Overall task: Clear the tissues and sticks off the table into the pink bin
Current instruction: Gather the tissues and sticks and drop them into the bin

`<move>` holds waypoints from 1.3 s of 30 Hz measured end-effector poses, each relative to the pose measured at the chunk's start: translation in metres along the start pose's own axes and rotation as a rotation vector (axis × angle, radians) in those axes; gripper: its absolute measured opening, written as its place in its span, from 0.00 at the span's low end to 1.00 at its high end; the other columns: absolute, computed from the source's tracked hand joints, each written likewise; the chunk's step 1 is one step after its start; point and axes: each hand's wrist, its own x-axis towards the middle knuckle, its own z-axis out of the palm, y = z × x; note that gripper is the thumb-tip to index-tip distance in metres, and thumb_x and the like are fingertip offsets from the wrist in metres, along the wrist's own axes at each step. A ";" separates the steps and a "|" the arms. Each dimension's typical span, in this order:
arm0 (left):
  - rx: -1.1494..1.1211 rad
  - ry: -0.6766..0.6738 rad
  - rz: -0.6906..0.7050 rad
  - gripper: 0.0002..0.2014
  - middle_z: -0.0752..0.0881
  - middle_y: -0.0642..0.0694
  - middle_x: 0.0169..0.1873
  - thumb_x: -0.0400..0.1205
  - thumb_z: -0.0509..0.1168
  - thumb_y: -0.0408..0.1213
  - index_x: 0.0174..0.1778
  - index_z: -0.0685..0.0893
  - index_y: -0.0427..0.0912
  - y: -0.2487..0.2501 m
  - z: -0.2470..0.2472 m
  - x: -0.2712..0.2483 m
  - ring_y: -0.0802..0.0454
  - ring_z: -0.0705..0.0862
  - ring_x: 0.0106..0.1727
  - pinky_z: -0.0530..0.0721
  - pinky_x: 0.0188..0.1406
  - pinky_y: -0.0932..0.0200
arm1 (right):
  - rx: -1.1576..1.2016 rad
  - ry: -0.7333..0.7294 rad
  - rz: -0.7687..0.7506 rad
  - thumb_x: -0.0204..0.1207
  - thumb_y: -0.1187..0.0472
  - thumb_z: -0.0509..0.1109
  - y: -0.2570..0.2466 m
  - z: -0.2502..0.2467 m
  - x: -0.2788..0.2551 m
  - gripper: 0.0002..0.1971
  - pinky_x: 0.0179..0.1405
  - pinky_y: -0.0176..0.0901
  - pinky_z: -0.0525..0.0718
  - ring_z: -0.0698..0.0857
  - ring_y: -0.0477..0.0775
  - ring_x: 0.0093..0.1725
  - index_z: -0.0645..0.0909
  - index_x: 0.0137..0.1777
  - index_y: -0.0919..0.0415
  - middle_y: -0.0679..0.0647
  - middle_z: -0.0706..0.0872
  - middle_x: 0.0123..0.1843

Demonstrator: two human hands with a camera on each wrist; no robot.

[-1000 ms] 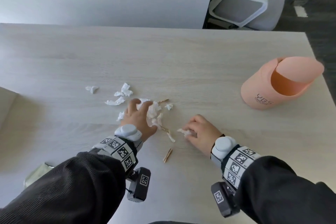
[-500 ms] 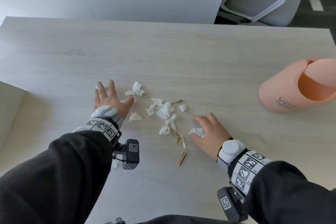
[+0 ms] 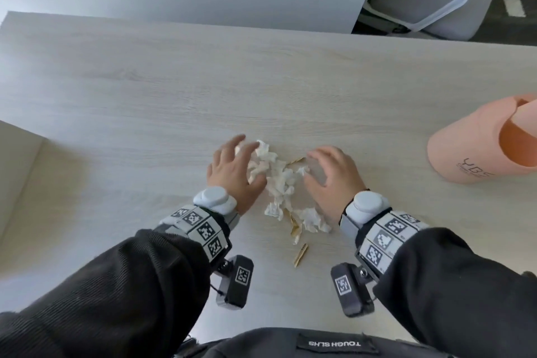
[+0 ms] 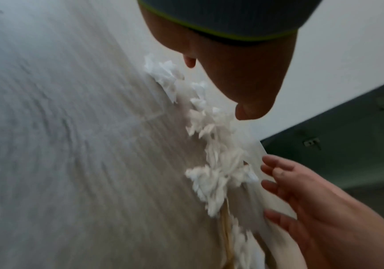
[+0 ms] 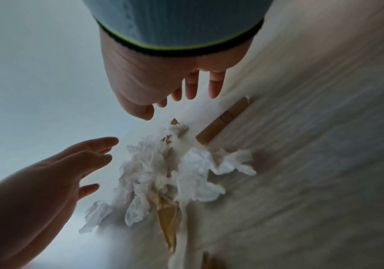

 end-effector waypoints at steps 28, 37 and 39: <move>-0.059 -0.253 -0.354 0.26 0.73 0.47 0.70 0.79 0.56 0.39 0.76 0.73 0.55 -0.014 -0.004 -0.055 0.47 0.83 0.50 0.87 0.50 0.49 | 0.124 -0.255 0.069 0.77 0.58 0.68 0.027 0.004 -0.082 0.14 0.46 0.34 0.77 0.82 0.42 0.43 0.85 0.61 0.47 0.41 0.79 0.51; -0.173 -0.138 -0.358 0.25 0.79 0.46 0.65 0.79 0.62 0.35 0.74 0.76 0.52 -0.022 -0.003 -0.085 0.52 0.81 0.46 0.83 0.39 0.59 | -0.074 -0.215 -0.076 0.77 0.47 0.66 -0.009 -0.012 -0.010 0.33 0.80 0.56 0.61 0.59 0.60 0.83 0.63 0.82 0.47 0.49 0.60 0.86; -0.081 -0.204 -0.322 0.35 0.75 0.48 0.71 0.74 0.69 0.50 0.79 0.68 0.54 -0.023 -0.006 -0.090 0.50 0.83 0.47 0.88 0.46 0.52 | -0.225 -0.371 -0.128 0.69 0.31 0.68 -0.015 -0.008 -0.002 0.43 0.80 0.62 0.62 0.53 0.60 0.85 0.57 0.83 0.39 0.46 0.51 0.89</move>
